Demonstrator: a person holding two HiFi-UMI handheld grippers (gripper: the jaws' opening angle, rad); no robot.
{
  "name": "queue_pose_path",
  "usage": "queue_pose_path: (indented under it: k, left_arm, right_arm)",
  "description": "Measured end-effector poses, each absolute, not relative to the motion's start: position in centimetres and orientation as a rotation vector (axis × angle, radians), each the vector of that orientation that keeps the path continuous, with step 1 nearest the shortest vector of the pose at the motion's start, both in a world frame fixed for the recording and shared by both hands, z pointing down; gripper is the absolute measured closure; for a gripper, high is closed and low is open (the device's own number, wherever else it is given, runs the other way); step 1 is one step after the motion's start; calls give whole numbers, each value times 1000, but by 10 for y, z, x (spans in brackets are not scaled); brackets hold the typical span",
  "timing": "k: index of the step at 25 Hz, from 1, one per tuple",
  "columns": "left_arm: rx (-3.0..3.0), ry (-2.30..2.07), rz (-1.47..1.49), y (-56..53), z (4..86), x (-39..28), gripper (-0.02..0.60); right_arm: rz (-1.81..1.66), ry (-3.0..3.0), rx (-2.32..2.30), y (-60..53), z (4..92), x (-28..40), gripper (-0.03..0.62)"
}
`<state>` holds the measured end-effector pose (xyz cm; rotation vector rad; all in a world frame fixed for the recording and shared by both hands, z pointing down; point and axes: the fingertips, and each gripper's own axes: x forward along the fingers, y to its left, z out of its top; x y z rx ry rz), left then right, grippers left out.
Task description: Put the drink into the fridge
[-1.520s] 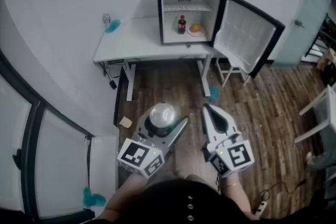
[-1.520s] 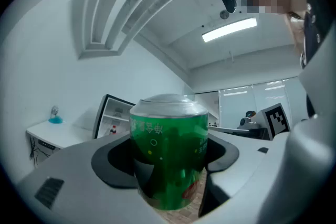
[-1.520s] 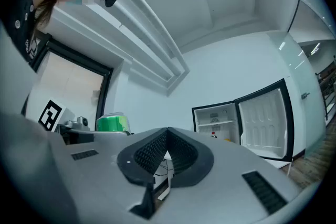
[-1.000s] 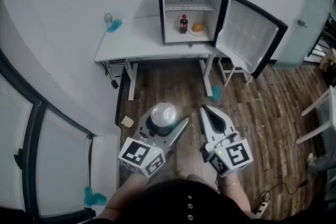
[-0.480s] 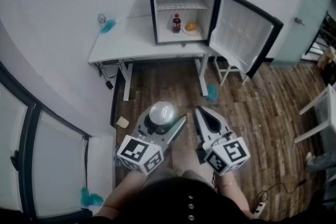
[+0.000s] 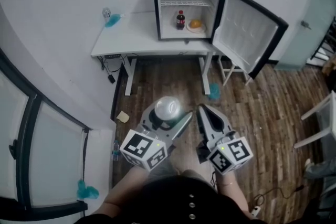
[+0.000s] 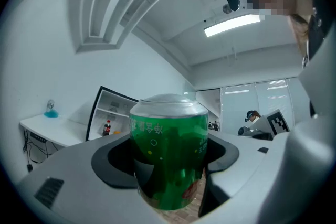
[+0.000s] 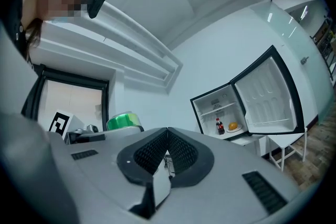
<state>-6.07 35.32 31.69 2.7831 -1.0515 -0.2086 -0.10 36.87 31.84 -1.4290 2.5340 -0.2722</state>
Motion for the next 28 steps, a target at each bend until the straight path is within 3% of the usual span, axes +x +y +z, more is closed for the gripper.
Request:
queue_pose_path:
  k: [11, 28]
  left_arm:
    - [2791, -1032, -212, 309, 314, -49, 238]
    - [2836, -1009, -268, 151, 285, -56, 238]
  right_arm:
    - [-213, 2510, -1436, 326, 310, 11, 585]
    - [-48, 2566, -1468, 159, 275, -4, 585]
